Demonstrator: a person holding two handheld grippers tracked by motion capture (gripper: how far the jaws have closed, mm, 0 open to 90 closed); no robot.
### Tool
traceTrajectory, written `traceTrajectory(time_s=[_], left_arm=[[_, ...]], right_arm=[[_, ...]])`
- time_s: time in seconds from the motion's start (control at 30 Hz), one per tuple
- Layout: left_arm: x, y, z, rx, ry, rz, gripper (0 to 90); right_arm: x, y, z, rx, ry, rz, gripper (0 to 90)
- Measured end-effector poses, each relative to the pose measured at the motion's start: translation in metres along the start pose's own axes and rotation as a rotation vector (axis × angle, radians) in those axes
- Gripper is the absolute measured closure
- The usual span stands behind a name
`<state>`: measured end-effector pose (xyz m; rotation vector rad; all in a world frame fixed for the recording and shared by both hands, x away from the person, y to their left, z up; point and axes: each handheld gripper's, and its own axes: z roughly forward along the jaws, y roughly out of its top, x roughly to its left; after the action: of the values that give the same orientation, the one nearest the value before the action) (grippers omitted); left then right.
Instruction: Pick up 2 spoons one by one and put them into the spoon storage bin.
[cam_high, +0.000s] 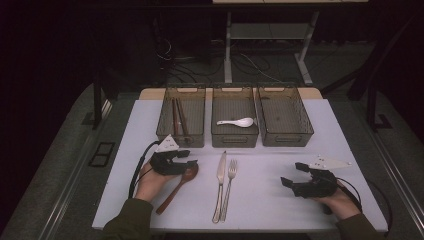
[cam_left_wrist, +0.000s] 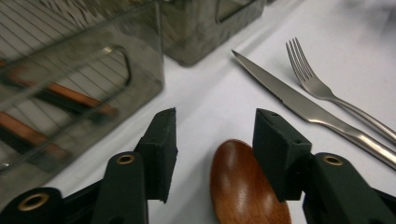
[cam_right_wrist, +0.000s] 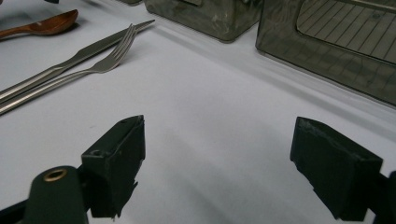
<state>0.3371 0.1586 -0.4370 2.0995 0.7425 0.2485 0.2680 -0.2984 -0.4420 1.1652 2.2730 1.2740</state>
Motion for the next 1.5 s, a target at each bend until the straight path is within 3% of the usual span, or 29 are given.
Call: traceTrajectory(time_s=[0.4,0.77,0.97,1.4,1.5], left_arm=[[-0.003,-0.007,-0.002,0.066,-0.006,-0.022,49.2],[-0.009,-0.012,0.003,0.125,-0.019,0.006,48.7],[-0.012,-0.011,0.005,0.133,-0.032,0.020,49.2],[-0.017,-0.010,0.008,0.146,-0.085,0.049,65.2],[-0.018,-0.010,0.008,0.146,-0.092,0.030,68.9]], right_arm=[[0.002,0.000,0.002,0.015,-0.010,-0.031,18.2],[0.002,0.000,0.002,0.019,-0.018,-0.047,18.3],[0.003,0.000,0.002,0.022,-0.022,-0.053,18.2],[0.003,0.000,0.002,0.028,-0.024,-0.058,18.3],[0.003,0.000,0.002,0.027,-0.025,-0.060,18.3]])
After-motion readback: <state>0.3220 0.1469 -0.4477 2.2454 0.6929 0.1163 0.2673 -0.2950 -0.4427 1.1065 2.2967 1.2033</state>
